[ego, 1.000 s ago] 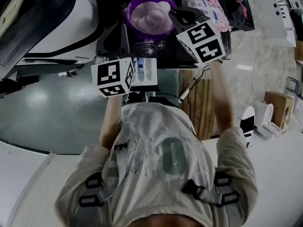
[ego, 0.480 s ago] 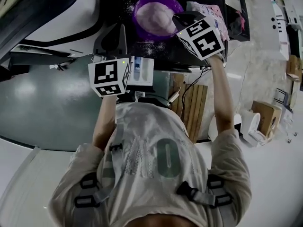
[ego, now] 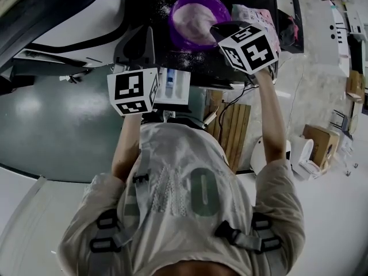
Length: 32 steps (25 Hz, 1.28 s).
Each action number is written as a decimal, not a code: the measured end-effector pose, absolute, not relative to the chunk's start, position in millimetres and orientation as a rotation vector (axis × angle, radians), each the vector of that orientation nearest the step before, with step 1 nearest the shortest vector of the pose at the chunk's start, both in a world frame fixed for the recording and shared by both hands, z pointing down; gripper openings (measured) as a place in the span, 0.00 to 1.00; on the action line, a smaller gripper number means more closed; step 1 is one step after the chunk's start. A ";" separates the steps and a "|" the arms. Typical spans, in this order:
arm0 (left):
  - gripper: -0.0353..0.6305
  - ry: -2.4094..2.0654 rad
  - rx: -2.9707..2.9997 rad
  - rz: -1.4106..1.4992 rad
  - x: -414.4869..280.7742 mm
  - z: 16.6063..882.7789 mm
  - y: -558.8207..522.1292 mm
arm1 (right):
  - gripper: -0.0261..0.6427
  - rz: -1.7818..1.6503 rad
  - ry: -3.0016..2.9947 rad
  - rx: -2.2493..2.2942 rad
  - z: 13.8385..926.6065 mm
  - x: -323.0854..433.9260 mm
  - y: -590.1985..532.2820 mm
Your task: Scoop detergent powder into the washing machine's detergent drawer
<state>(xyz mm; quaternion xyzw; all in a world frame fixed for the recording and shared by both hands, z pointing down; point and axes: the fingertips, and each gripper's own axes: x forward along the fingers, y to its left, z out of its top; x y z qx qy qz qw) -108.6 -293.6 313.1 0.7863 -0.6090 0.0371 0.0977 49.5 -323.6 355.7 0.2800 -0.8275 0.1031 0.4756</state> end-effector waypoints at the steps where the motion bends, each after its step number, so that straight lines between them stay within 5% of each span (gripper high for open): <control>1: 0.08 -1.802 2.326 0.107 -109.8 312.8 -294.4 | 0.06 0.279 -2.027 0.681 355.7 47.0 -321.3; 32: 0.08 -1.763 2.404 0.113 -89.1 292.0 -299.8 | 0.06 1.565 -2.494 0.995 313.4 61.7 -311.4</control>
